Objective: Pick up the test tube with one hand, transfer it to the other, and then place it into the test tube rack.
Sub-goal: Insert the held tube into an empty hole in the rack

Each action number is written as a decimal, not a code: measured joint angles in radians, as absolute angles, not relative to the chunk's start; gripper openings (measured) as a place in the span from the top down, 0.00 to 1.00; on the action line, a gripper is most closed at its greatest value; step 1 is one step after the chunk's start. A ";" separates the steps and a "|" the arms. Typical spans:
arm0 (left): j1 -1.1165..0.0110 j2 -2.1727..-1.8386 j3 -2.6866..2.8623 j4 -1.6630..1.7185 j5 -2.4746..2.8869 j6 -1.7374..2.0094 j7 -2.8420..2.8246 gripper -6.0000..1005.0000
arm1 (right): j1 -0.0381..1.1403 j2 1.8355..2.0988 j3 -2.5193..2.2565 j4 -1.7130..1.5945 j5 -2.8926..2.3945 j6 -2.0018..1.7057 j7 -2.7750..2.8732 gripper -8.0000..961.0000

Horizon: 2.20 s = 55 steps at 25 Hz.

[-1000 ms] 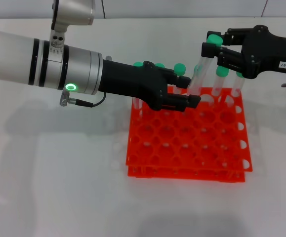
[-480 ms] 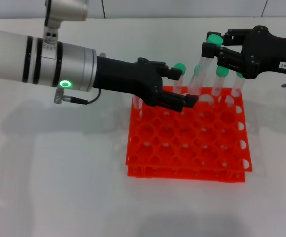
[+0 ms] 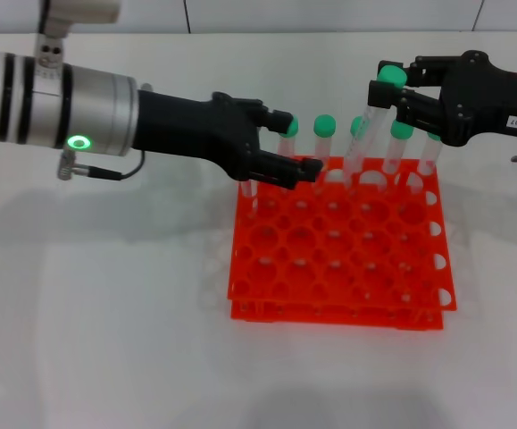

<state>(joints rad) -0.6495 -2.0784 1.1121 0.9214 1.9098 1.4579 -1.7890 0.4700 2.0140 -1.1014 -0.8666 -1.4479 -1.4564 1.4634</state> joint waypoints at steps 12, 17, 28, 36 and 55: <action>-0.567 -2.049 1.082 1.177 1.972 1.588 -2.030 0.11 | 0.461 2.014 -1.101 -0.867 -1.448 -1.459 1.466 0.71; -0.541 -2.041 0.993 1.258 1.988 1.682 -2.103 0.11 | 0.455 2.014 -1.101 -0.865 -1.448 -1.457 1.464 0.71; -0.488 -2.023 0.972 1.289 2.188 1.770 -2.097 0.11 | 0.445 2.019 -1.102 -0.864 -1.448 -1.452 1.462 0.70; -0.466 -2.013 0.972 1.302 2.261 1.779 -1.986 0.11 | 0.451 2.022 -1.147 -0.855 -1.410 -1.449 1.468 0.70; -0.460 -2.069 1.021 1.292 2.342 1.770 -1.829 0.12 | 0.471 2.022 -1.213 -0.853 -1.393 -1.396 1.480 0.69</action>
<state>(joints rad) -0.4597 -2.0687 1.0206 1.2916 2.3425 1.7701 -1.8285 0.4707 2.0218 -1.2127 -0.8529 -1.3928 -1.3962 1.4803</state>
